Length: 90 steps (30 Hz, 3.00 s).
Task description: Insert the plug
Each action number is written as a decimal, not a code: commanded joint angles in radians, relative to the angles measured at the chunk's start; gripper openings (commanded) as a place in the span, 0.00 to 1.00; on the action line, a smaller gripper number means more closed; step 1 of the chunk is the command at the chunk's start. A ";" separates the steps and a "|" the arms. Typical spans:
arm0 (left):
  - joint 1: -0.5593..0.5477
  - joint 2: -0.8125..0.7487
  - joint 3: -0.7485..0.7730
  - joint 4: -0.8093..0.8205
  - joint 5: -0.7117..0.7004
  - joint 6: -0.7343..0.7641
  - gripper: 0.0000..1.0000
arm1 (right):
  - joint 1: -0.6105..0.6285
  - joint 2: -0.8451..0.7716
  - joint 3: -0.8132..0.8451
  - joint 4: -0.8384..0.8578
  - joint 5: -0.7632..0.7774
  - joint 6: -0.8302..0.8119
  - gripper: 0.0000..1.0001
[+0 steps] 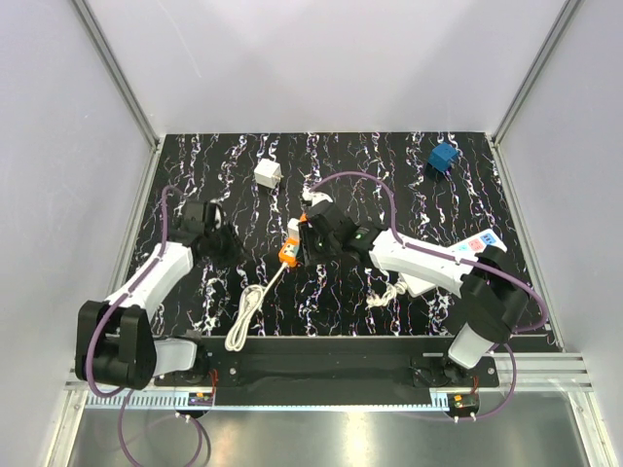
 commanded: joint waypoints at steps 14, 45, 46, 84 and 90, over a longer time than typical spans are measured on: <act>-0.132 0.152 -0.257 0.305 0.019 -0.137 0.04 | -0.067 -0.056 0.006 -0.036 0.063 0.032 0.00; -0.327 0.254 0.073 0.179 -0.082 -0.200 0.60 | -0.155 -0.004 0.160 -0.221 0.184 0.193 0.00; -0.298 0.230 0.063 0.164 -0.086 -0.174 0.66 | -0.153 0.016 0.188 -0.252 0.207 0.210 0.00; 0.043 -0.048 0.124 -0.125 -0.066 0.128 0.99 | -0.030 0.468 0.659 -0.630 0.334 0.460 0.00; 0.044 -0.048 0.122 -0.123 -0.072 0.125 0.99 | -0.030 0.478 0.664 -0.628 0.315 0.460 0.00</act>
